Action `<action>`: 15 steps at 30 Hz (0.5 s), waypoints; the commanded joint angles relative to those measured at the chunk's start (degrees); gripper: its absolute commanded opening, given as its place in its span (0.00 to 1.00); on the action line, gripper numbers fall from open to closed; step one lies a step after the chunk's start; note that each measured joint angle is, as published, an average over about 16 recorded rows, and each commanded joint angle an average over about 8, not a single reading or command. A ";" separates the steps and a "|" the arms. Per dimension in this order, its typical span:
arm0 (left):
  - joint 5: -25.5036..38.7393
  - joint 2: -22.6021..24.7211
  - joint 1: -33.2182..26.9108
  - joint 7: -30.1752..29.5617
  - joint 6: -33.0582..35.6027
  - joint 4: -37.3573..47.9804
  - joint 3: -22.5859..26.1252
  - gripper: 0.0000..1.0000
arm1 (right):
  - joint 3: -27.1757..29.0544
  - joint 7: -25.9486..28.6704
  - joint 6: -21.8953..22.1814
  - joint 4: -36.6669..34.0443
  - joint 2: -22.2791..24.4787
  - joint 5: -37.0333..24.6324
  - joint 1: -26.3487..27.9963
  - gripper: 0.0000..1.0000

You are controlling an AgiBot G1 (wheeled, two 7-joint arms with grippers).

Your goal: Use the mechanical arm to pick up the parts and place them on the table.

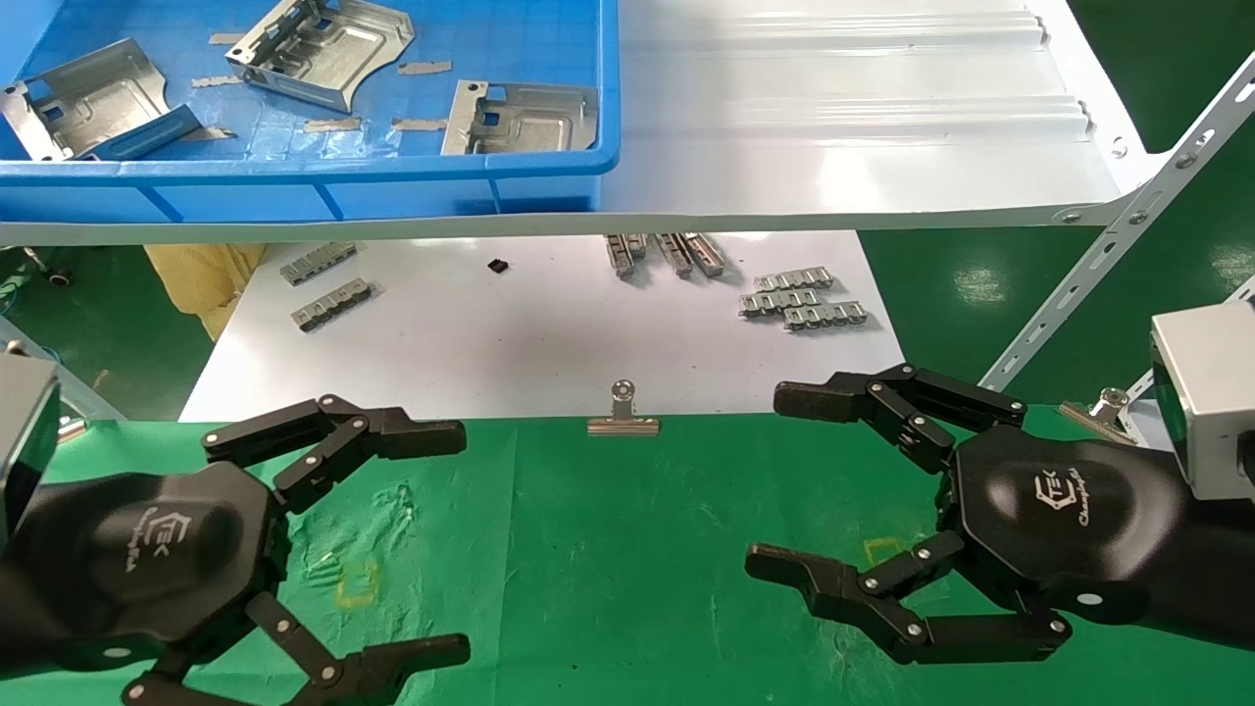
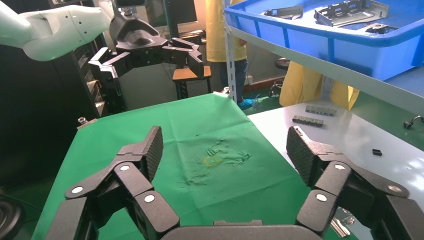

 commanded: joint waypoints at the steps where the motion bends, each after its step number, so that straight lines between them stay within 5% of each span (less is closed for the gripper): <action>1: 0.00 0.00 0.00 0.00 0.00 0.00 0.00 1.00 | 0.00 0.00 0.00 0.00 0.00 0.00 0.00 0.00; 15: 0.00 0.00 0.00 0.00 0.00 0.00 0.00 1.00 | 0.00 0.00 0.00 0.00 0.00 0.00 0.00 0.00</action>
